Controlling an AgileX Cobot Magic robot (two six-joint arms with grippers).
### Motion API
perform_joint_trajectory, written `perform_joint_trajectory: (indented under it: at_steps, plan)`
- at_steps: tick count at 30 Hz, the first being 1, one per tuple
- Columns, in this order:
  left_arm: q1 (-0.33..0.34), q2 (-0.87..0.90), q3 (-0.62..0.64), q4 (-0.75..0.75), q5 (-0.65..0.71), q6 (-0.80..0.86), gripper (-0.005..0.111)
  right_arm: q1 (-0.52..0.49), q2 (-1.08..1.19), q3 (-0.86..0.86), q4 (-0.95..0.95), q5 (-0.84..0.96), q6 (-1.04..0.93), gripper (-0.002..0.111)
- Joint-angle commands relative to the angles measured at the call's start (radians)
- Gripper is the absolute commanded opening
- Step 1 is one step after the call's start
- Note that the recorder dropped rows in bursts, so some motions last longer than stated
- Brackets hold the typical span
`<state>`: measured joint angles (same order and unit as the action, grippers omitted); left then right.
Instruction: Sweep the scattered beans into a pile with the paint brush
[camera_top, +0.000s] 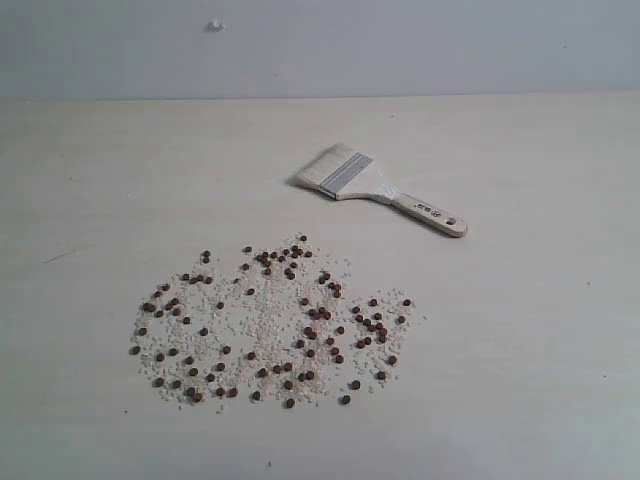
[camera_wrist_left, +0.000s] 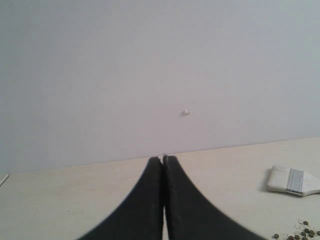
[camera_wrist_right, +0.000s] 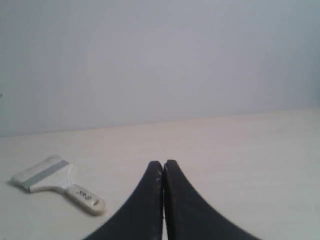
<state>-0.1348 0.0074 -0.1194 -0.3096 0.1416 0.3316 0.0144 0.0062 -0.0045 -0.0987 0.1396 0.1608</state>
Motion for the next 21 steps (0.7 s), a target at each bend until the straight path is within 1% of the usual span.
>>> perform_joint_trajectory:
  at_steps: [1, 7, 10, 12, 14, 15, 16, 18, 21]
  plan:
    - [-0.007, -0.002, 0.003, -0.008, -0.002, 0.002, 0.0, -0.006, -0.006, 0.005, -0.005, -0.187, 0.001, 0.0]
    - [-0.007, -0.002, 0.003, -0.008, -0.002, 0.002, 0.0, -0.006, -0.006, 0.005, -0.005, -0.372, 0.016, 0.0]
    - [-0.007, -0.002, 0.003, -0.008, -0.002, 0.002, 0.0, -0.006, -0.006, 0.005, 0.006, -0.45, 0.128, 0.0]
    - [-0.007, -0.002, 0.003, -0.008, -0.002, 0.002, 0.0, -0.006, -0.006, 0.005, 0.058, -0.54, 0.198, 0.0]
    - [-0.007, -0.002, 0.003, -0.008, -0.002, 0.002, 0.0, -0.006, -0.006, 0.005, 0.061, -0.651, 0.225, 0.0]
    - [-0.007, -0.002, 0.003, -0.008, -0.002, 0.002, 0.0, -0.006, -0.006, 0.005, 0.052, -0.673, 0.225, 0.0]
    - [-0.007, -0.002, 0.003, -0.008, -0.002, 0.002, 0.0, -0.006, -0.006, -0.008, 0.045, -0.664, 0.227, 0.0]
    - [-0.007, -0.002, 0.003, -0.008, -0.002, 0.002, 0.0, -0.006, 0.012, -0.081, 0.041, -0.583, 0.227, 0.0]
    - [-0.007, -0.002, 0.003, -0.008, -0.002, 0.002, 0.0, -0.006, 0.11, -0.213, 0.041, -0.468, 0.225, 0.0]
